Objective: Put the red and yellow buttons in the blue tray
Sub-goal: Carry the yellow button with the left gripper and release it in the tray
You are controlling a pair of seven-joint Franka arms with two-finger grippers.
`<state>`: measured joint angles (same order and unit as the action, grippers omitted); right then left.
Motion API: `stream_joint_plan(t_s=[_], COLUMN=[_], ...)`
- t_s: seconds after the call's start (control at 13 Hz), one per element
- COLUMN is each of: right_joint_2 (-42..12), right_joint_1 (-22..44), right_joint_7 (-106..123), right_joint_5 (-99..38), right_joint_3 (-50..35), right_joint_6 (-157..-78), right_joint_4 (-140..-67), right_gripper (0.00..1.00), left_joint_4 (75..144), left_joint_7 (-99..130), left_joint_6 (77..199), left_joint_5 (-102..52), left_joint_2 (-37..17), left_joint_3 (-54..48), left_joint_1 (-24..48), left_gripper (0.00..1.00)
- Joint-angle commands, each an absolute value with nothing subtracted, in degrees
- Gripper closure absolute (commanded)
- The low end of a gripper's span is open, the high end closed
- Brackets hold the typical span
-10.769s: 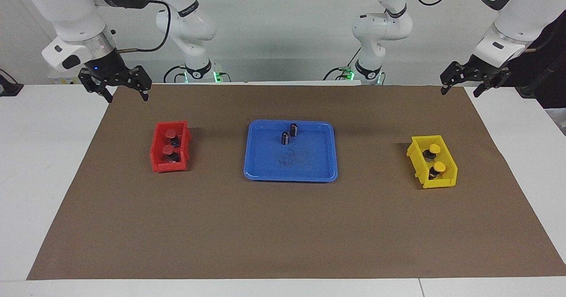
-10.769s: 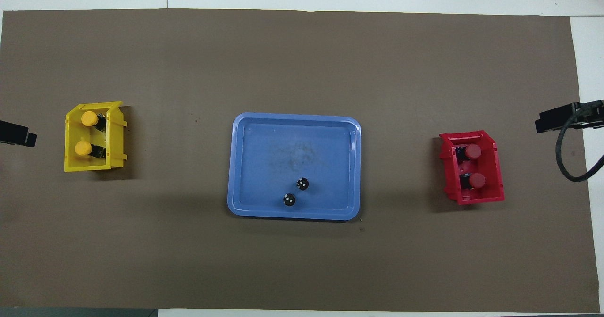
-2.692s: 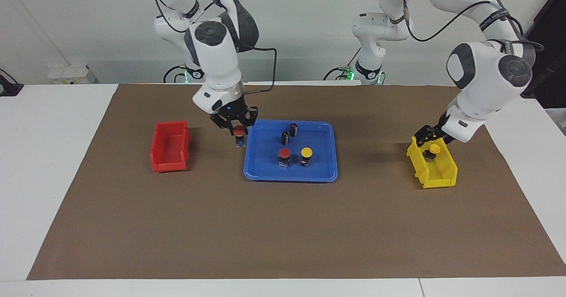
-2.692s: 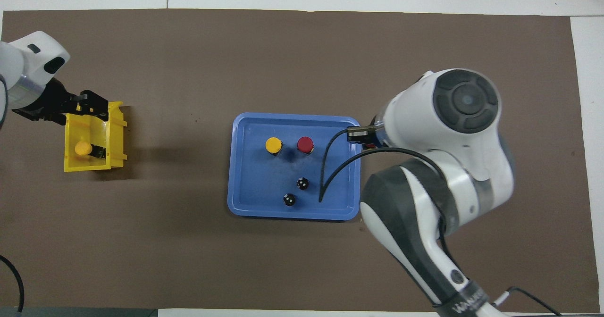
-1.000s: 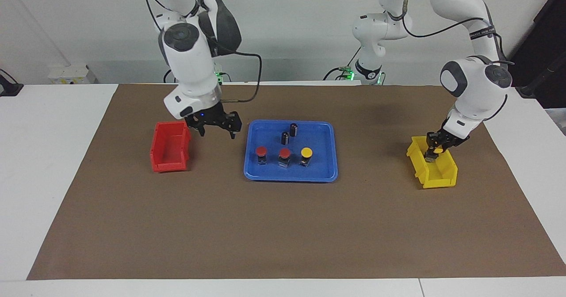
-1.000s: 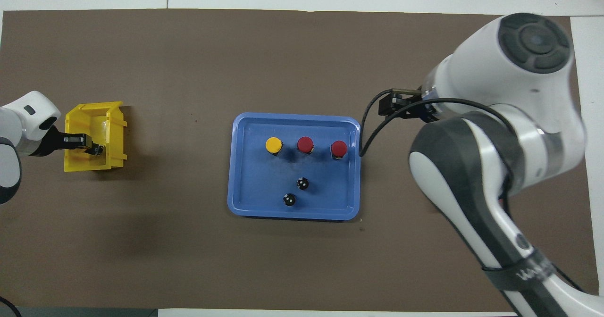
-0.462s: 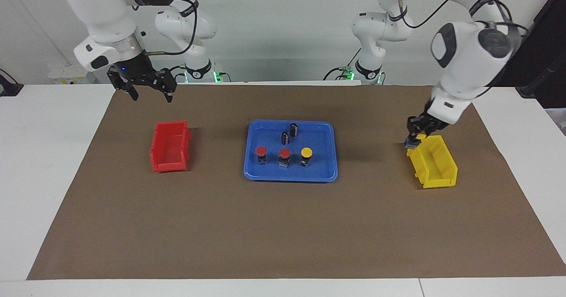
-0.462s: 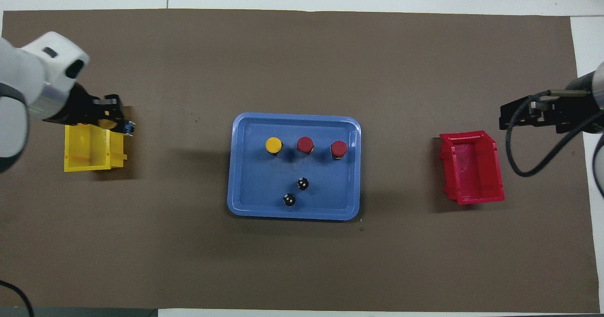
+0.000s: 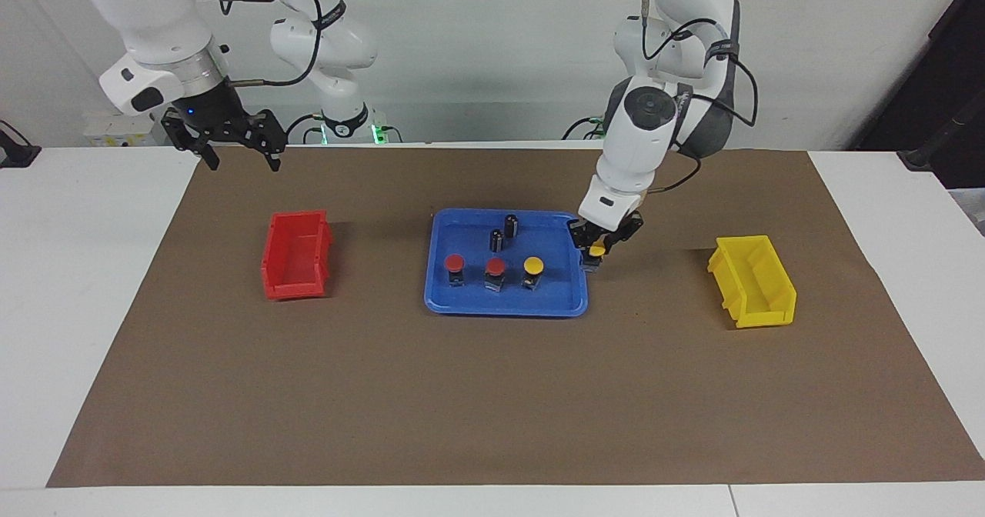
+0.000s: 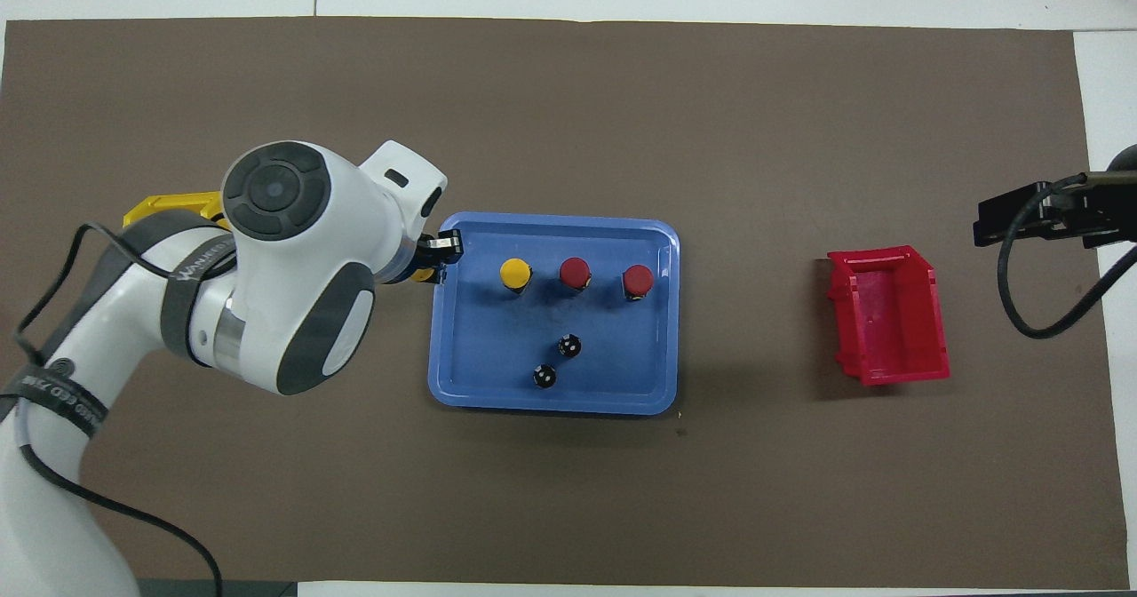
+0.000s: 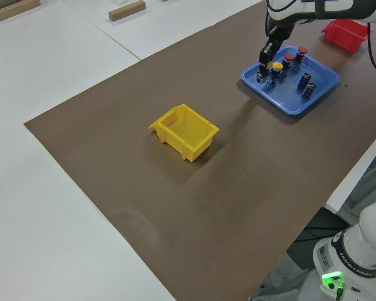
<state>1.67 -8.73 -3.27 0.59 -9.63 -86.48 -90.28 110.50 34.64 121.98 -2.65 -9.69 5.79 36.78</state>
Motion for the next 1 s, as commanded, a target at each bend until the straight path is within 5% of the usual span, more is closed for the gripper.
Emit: stream_joint_plan(t_s=[0.0, 0.46, 0.62, 0.69, 0.77, 0.85, 0.92], right_joint_2=[2.20, 2.20, 2.20, 2.20, 2.20, 2.20, 2.11], right_joint_1=[-9.67, -9.49, -9.84, -9.84, -9.84, -10.19, -11.07], right_joint_7=[-0.10, 0.09, 0.09, 0.09, 0.09, 0.09, 0.09], right_joint_5=[1.23, 1.14, 0.79, 0.79, 0.88, 0.97, 0.97], right_joint_3=[-10.02, -10.02, -10.02, -10.02, -9.93, -9.93, -9.93], right_joint_6=[-85.52, -85.60, -86.13, -86.13, -86.13, -86.31, -86.40], right_joint_4=[-90.35, -90.44, -90.35, -90.35, -90.35, -90.35, -90.35], right_gripper=[0.00, 0.00, 0.00, 0.00, 0.00, 0.00, 0.00], left_joint_4=[110.83, 110.83, 110.83, 110.66, 110.13, 109.95, 109.17], left_joint_7=[36.38, 37.26, 37.18, 37.09, 37.09, 37.09, 36.74], left_joint_6=[125.76, 128.40, 130.33, 130.25, 129.56, 129.03, 126.50], left_joint_5=[-3.78, -3.78, -3.87, -3.87, -3.78, -3.87, -3.78], left_joint_2=[-11.68, -14.58, -16.52, -16.52, -16.52, -16.35, -15.65], left_joint_3=[6.94, 6.94, 6.86, 6.86, 6.86, 6.94, 7.03], left_joint_1=[38.84, 39.55, 40.07, 40.17, 39.99, 40.08, 39.64], left_gripper=[0.99, 0.98, 0.90, 0.74, 0.38, 0.22, 0.17])
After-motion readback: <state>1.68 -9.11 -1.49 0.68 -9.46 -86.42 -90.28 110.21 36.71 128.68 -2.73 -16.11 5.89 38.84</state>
